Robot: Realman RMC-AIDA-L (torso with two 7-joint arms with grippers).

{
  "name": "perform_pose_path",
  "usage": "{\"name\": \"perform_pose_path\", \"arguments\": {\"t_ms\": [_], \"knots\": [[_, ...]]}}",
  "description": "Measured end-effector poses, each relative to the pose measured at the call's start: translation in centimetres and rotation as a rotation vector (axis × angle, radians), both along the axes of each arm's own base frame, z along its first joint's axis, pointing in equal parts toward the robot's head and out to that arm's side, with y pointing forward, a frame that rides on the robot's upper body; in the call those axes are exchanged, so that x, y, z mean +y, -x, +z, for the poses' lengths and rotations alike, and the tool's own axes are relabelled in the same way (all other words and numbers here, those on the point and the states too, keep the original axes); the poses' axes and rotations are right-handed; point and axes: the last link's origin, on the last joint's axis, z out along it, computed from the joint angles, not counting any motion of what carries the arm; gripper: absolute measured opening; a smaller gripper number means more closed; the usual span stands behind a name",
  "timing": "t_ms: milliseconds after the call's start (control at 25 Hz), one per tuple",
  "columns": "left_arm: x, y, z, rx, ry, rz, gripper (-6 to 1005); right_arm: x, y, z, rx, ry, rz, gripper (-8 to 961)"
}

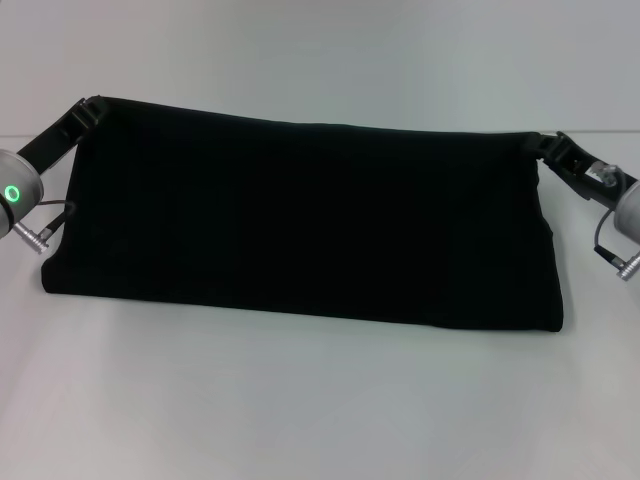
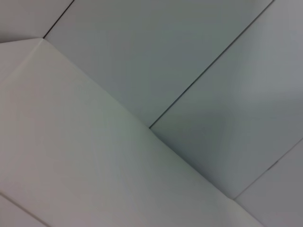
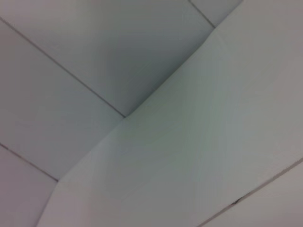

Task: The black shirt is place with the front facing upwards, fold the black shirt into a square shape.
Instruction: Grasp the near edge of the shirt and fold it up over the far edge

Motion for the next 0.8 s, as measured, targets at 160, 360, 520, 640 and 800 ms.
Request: {"name": "perform_pose_path", "arguments": {"t_ms": [160, 360, 520, 640, 800], "knots": [[0.2, -0.1, -0.3, 0.007, -0.022, 0.015, 124, 0.3, 0.9, -0.7, -0.069, 0.002, 0.054, 44], [0.2, -0.6, -0.8, 0.072, -0.086, -0.01, 147, 0.5, 1.5, -1.3, -0.133, -0.038, 0.099, 84], [0.0, -0.5, -1.0, 0.073, -0.112, 0.001, 166, 0.4, 1.3, -1.2, -0.13, -0.057, 0.088, 169], [-0.1, -0.1, -1.2, 0.071, -0.112, 0.021, 181, 0.4, 1.1, -1.2, -0.129, -0.058, 0.073, 302], [-0.6, 0.2, -1.0, 0.04, -0.105, 0.01, 419, 0.1, 1.1, -1.1, -0.124, -0.053, 0.104, 500]]}}
